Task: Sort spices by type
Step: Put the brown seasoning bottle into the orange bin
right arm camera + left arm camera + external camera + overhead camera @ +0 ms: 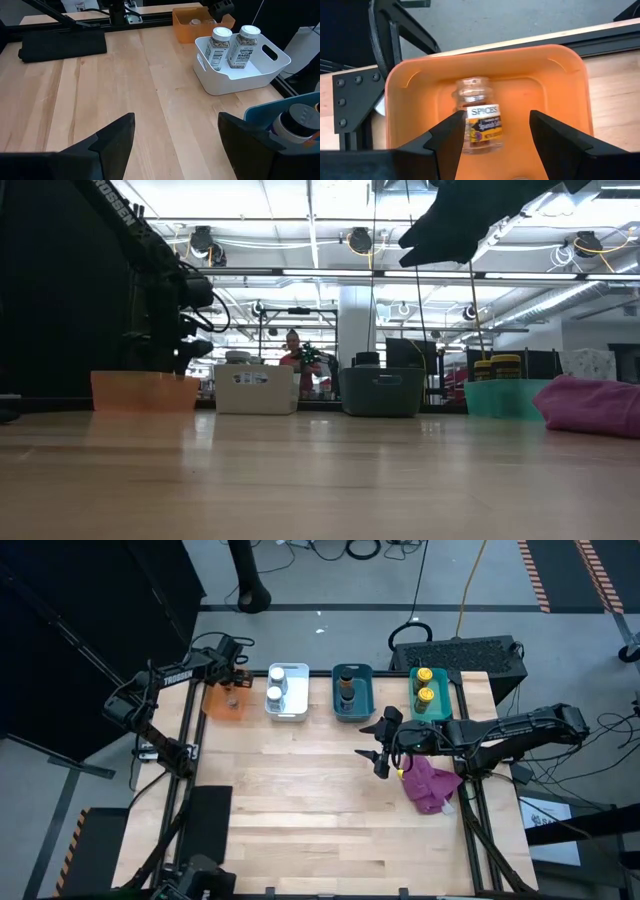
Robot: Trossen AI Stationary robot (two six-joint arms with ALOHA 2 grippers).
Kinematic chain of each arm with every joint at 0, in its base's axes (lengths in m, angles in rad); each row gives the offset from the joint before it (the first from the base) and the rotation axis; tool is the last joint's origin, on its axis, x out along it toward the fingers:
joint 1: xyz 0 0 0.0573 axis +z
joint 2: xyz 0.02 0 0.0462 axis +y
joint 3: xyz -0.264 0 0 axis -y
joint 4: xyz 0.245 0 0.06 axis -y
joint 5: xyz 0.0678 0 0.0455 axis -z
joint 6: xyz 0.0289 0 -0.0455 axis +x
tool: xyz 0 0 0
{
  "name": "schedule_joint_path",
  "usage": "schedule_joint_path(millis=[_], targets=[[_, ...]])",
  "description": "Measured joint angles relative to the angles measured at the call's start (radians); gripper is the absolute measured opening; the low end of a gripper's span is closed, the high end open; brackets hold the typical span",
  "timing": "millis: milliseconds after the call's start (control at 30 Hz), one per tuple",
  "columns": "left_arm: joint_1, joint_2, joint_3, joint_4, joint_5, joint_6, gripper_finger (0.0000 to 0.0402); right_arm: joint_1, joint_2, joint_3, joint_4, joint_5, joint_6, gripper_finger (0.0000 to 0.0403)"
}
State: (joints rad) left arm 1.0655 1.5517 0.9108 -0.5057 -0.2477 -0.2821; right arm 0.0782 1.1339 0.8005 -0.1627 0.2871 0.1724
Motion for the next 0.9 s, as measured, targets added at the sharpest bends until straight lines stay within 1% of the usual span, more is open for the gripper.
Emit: schedule_joint_path(millis=[400, 467, 700, 900], targets=[[0.001, 0.0, 0.0, -0.001, 0.02, -0.026, 0.0228, 0.0, 0.0, 0.0, -0.011, 0.0, 0.006, 0.0267], [0.001, 0.0, 0.0, -0.021, 0.036, -0.035, 0.0223, 0.0, 0.0, 0.0, -0.016, -0.001, 0.012, 0.0267], [0.001, 0.0, 0.0, -0.035, 0.034, -0.037, 0.0192, 0.0, 0.0, 0.0, -0.03, -0.001, 0.025, 0.0267], [-0.002, 0.0, 0.0, -0.073, 0.011, -0.077, 0.0189, 0.0, 0.0, 0.0, -0.031, -0.001, 0.029, 0.0267]])
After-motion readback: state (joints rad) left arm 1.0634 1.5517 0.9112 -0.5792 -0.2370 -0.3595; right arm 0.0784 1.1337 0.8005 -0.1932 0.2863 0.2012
